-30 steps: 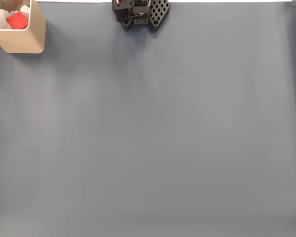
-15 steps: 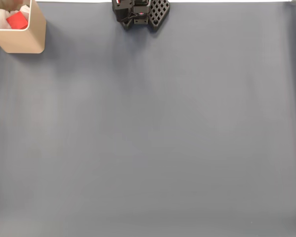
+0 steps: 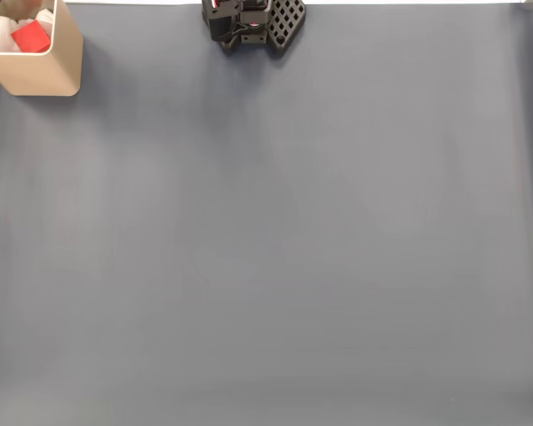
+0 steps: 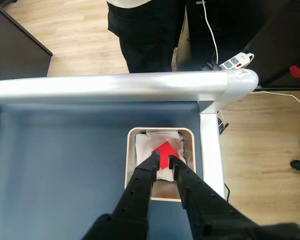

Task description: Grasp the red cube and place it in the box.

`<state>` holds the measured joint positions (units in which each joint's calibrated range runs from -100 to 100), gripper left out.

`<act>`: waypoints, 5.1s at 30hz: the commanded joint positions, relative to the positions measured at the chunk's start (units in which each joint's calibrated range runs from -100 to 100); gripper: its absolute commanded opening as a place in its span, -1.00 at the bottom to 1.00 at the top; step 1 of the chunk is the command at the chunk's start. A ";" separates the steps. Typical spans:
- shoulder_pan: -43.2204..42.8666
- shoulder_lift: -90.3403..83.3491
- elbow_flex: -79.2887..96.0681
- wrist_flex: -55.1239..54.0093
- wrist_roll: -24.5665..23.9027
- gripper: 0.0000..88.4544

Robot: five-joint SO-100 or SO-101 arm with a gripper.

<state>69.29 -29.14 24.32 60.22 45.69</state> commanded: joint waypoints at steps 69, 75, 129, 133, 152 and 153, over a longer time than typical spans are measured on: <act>-70.78 -27.36 25.22 -3.67 0.93 -1.00; -70.99 -31.00 32.70 -6.12 0.78 -1.00; -72.84 -67.92 75.50 1.58 -0.34 -1.00; -72.70 -69.39 75.50 5.02 -0.34 -1.00; -72.06 -70.60 75.50 14.78 -0.15 -1.00; -72.06 -70.60 75.50 14.78 -0.15 -1.00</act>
<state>-3.34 -100.00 99.01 73.99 45.35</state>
